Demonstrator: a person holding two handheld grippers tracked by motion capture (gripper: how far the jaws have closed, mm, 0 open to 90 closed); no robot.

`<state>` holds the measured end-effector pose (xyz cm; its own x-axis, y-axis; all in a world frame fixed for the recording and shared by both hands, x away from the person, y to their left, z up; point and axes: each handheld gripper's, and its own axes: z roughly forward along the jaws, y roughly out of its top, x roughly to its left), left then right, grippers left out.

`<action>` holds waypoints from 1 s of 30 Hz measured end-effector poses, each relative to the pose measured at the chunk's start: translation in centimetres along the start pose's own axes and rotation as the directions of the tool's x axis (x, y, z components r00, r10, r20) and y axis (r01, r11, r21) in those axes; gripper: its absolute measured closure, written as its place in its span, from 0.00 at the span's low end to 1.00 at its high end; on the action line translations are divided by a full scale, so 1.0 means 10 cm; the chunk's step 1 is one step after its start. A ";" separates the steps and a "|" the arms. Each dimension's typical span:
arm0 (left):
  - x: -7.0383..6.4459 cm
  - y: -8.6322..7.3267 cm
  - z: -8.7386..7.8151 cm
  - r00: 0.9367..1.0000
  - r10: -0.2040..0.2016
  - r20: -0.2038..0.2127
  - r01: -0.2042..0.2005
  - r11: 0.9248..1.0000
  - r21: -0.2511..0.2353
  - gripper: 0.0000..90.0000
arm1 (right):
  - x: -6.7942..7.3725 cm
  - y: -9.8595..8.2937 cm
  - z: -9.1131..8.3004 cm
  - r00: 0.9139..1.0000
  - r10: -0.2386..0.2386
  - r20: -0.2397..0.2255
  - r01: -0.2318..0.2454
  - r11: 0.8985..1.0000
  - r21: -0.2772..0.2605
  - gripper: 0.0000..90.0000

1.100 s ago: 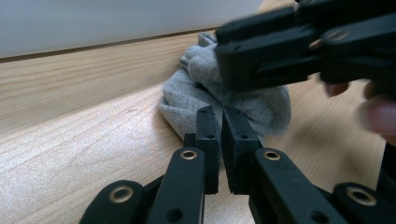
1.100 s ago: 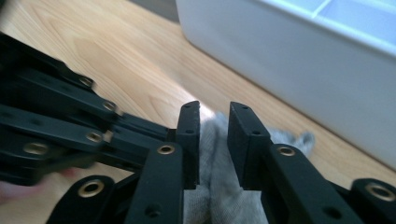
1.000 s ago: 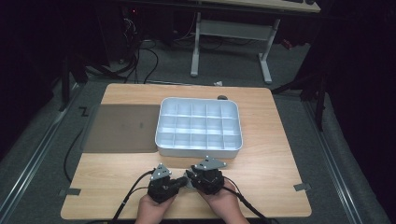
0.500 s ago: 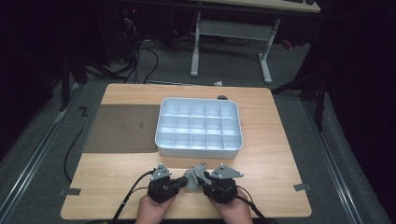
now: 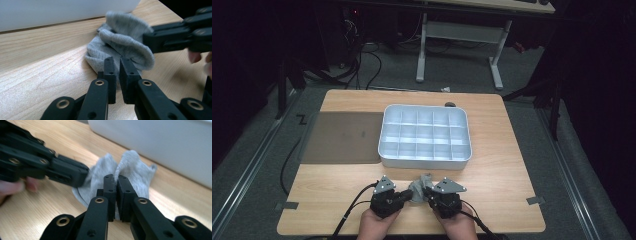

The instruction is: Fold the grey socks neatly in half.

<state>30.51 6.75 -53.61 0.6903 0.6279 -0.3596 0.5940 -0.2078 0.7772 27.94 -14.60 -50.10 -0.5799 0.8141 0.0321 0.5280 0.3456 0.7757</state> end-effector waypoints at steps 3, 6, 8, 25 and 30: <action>-0.01 0.00 0.01 1.000 0.004 -0.004 -0.004 1.000 0.002 0.94 | 0.05 0.05 -0.03 1.000 -0.018 -0.009 0.018 1.000 -0.012 0.97; -0.01 0.00 0.01 1.000 0.007 -0.004 -0.007 1.000 0.004 0.94 | 0.10 0.03 -0.02 0.999 -0.031 -0.024 0.031 1.000 -0.005 0.97; -0.01 0.00 0.01 1.000 0.008 -0.005 -0.008 1.000 0.006 0.94 | 0.13 0.00 0.00 0.999 -0.039 -0.034 0.039 0.999 0.006 0.97; -0.06 0.00 0.04 0.998 0.045 -0.037 -0.044 0.999 0.032 0.96 | 0.20 -0.06 0.03 0.997 -0.050 -0.062 0.050 0.999 -0.002 0.98; -0.06 0.00 0.04 0.998 0.050 -0.041 -0.049 0.998 0.035 0.96 | 0.25 -0.07 0.06 0.995 -0.066 -0.074 0.068 0.998 0.020 0.98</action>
<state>30.26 6.02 -53.61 0.7019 0.6466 -0.2987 0.5737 -0.2648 0.7750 26.47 -12.59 -50.95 -0.6576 0.7529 0.0271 0.4999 0.4092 0.7633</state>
